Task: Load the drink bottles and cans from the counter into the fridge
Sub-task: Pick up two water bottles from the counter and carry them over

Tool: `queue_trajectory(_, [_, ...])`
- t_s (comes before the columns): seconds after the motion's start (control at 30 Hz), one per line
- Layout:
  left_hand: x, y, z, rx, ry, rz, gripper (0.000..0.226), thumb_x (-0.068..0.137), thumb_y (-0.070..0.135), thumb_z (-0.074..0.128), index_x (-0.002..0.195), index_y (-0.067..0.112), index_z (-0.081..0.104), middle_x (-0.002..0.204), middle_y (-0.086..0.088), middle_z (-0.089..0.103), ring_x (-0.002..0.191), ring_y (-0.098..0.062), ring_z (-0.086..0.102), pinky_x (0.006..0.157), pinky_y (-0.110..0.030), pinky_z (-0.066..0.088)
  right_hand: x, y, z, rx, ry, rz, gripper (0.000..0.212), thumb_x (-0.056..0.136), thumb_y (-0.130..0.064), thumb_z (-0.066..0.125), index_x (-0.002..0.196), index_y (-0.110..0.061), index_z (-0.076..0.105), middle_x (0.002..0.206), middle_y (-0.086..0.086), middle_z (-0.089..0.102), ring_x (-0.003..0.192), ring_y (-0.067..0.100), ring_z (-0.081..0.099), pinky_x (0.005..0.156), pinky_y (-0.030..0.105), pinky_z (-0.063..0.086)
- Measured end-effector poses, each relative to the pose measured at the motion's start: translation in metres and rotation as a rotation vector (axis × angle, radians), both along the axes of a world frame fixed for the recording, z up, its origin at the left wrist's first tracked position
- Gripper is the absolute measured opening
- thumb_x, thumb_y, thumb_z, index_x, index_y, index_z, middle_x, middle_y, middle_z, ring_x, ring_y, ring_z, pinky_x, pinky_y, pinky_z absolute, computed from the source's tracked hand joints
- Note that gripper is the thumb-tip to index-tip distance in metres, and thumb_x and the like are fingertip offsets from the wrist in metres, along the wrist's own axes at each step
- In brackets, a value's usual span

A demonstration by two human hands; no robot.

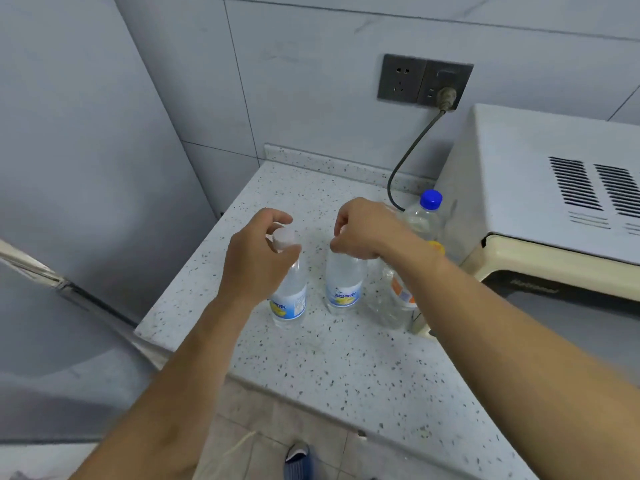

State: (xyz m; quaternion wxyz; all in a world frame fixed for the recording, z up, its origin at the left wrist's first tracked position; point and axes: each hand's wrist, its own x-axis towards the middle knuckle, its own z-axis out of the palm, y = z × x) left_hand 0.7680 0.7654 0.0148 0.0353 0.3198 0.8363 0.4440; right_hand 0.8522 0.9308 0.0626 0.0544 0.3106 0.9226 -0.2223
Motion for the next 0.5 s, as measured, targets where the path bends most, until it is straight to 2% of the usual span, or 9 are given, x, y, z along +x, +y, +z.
queue_trajectory(0.07, [0.004, -0.006, -0.01, 0.052, 0.031, 0.006, 0.035, 0.082, 0.03, 0.075, 0.113, 0.029, 0.06, 0.104, 0.019, 0.06, 0.082, 0.001, 0.055, 0.067, -0.009, 0.041, 0.009, -0.007, -0.012, -0.04, 0.141, -0.082, 0.016, 0.079, -0.023, 0.07, 0.093, -0.017, 0.065, 0.099, 0.002, 0.065, 0.096, 0.024, 0.063, 0.062, 0.027, 0.044])
queue_trajectory(0.17, [0.009, -0.014, -0.036, 0.075, -0.09, 0.025, 0.043, 0.082, 0.049, 0.071, 0.117, 0.032, 0.055, 0.11, 0.016, 0.059, 0.101, -0.01, 0.054, 0.081, -0.028, 0.049, 0.024, -0.021, -0.047, -0.044, 0.416, -0.265, 0.031, 0.078, -0.036, 0.076, 0.1, -0.018, 0.062, 0.104, 0.005, 0.061, 0.098, 0.024, 0.056, 0.082, 0.035, 0.047])
queue_trajectory(0.2, [0.012, -0.017, -0.046, 0.082, -0.149, 0.031, 0.048, 0.079, 0.055, 0.071, 0.117, 0.034, 0.052, 0.11, 0.018, 0.058, 0.102, -0.007, 0.053, 0.083, -0.029, 0.048, 0.029, -0.027, -0.061, -0.058, 0.519, -0.33, 0.039, 0.076, -0.041, 0.078, 0.103, -0.018, 0.061, 0.103, 0.003, 0.06, 0.1, 0.023, 0.055, 0.085, 0.036, 0.046])
queue_trajectory(0.27, [0.016, -0.021, -0.065, 0.099, -0.225, 0.019, 0.061, 0.07, 0.063, 0.073, 0.12, 0.048, 0.042, 0.111, 0.031, 0.053, 0.101, 0.01, 0.051, 0.079, -0.022, 0.045, 0.038, -0.041, -0.086, -0.122, 0.681, -0.419, 0.054, 0.071, -0.045, 0.083, 0.111, -0.02, 0.058, 0.105, -0.007, 0.056, 0.103, 0.018, 0.052, 0.089, 0.032, 0.044])
queue_trajectory(0.33, [0.02, -0.024, -0.081, 0.111, -0.293, 0.029, 0.075, 0.058, 0.068, 0.077, 0.116, 0.066, 0.029, 0.113, 0.049, 0.043, 0.103, 0.026, 0.044, 0.075, -0.014, 0.04, 0.043, -0.051, -0.11, -0.201, 0.738, -0.446, 0.071, 0.068, -0.041, 0.087, 0.126, -0.024, 0.05, 0.115, -0.015, 0.049, 0.11, 0.008, 0.046, 0.094, 0.023, 0.039])
queue_trajectory(0.37, [0.019, -0.025, -0.089, 0.105, -0.328, 0.045, 0.082, 0.054, 0.068, 0.079, 0.116, 0.07, 0.025, 0.112, 0.053, 0.04, 0.102, 0.03, 0.042, 0.073, -0.012, 0.039, 0.043, -0.054, -0.121, -0.245, 0.757, -0.455, 0.077, 0.068, -0.037, 0.088, 0.131, -0.027, 0.045, 0.12, -0.016, 0.048, 0.112, 0.004, 0.045, 0.096, 0.021, 0.038])
queue_trajectory(0.43, [0.018, -0.028, -0.106, 0.086, -0.39, 0.054, 0.089, 0.05, 0.064, 0.083, 0.116, 0.067, 0.023, 0.108, 0.052, 0.042, 0.098, 0.028, 0.047, 0.067, -0.009, 0.042, 0.044, -0.056, -0.141, -0.342, 0.772, -0.502, 0.079, 0.067, -0.031, 0.089, 0.13, -0.032, 0.041, 0.121, -0.017, 0.051, 0.108, 0.0, 0.05, 0.092, 0.017, 0.042])
queue_trajectory(0.5, [0.018, -0.033, -0.122, 0.1, -0.457, 0.036, 0.087, 0.051, 0.056, 0.087, 0.113, 0.062, 0.026, 0.106, 0.043, 0.05, 0.095, 0.019, 0.056, 0.06, -0.01, 0.048, 0.046, -0.059, -0.156, -0.425, 0.745, -0.566, 0.076, 0.067, -0.028, 0.089, 0.122, -0.038, 0.039, 0.113, -0.023, 0.053, 0.103, -0.005, 0.055, 0.08, 0.012, 0.045])
